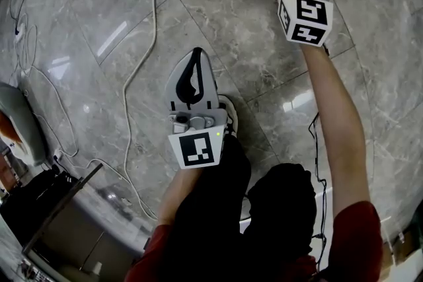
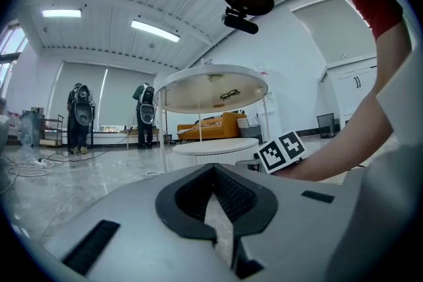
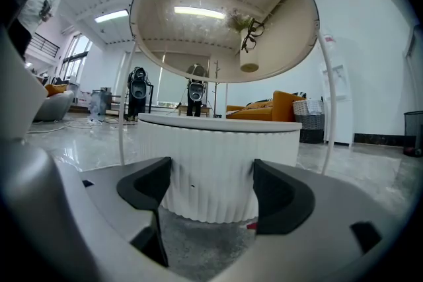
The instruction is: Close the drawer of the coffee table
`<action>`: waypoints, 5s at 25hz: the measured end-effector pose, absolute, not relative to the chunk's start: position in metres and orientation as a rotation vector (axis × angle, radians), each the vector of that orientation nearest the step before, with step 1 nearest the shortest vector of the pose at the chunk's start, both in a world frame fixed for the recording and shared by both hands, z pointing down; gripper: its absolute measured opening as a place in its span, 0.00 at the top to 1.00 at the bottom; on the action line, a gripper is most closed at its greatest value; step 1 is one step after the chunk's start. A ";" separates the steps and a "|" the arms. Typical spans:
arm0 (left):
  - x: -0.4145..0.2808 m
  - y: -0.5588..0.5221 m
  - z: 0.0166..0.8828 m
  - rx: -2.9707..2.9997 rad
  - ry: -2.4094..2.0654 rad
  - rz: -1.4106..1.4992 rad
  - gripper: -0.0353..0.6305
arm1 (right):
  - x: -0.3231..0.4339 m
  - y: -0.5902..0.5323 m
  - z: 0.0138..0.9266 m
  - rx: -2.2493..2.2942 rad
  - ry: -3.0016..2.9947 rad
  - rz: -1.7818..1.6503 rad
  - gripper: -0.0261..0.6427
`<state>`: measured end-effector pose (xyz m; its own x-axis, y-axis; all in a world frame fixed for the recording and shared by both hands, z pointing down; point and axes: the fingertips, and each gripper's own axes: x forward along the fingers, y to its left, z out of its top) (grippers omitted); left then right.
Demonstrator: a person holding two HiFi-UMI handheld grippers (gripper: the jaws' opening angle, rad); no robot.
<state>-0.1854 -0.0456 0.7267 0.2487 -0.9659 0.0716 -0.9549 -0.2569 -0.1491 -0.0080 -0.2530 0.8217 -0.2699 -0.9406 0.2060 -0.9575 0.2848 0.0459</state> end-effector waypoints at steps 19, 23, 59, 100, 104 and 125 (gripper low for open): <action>-0.178 -0.033 0.723 -2.410 1.860 -0.229 0.93 | -0.033 -0.160 0.815 1.620 -2.489 0.089 0.40; -0.175 -0.032 0.720 -2.404 1.847 -0.229 0.93 | -0.005 -0.131 0.813 1.749 -2.479 0.221 0.40; -0.194 -0.056 0.466 -2.480 1.647 -0.250 0.93 | 0.020 -0.040 0.536 1.806 -2.279 0.191 0.40; -0.234 -0.150 -0.077 -2.353 1.935 -0.144 0.93 | 0.045 -0.166 -0.096 1.980 -2.484 -0.102 0.40; -0.226 -0.156 -0.083 -2.328 1.948 -0.134 0.93 | 0.054 -0.177 -0.089 1.978 -2.492 -0.053 0.40; -0.216 -0.141 -0.100 -2.288 1.943 -0.162 0.93 | 0.031 -0.174 -0.085 1.844 -2.480 -0.042 0.92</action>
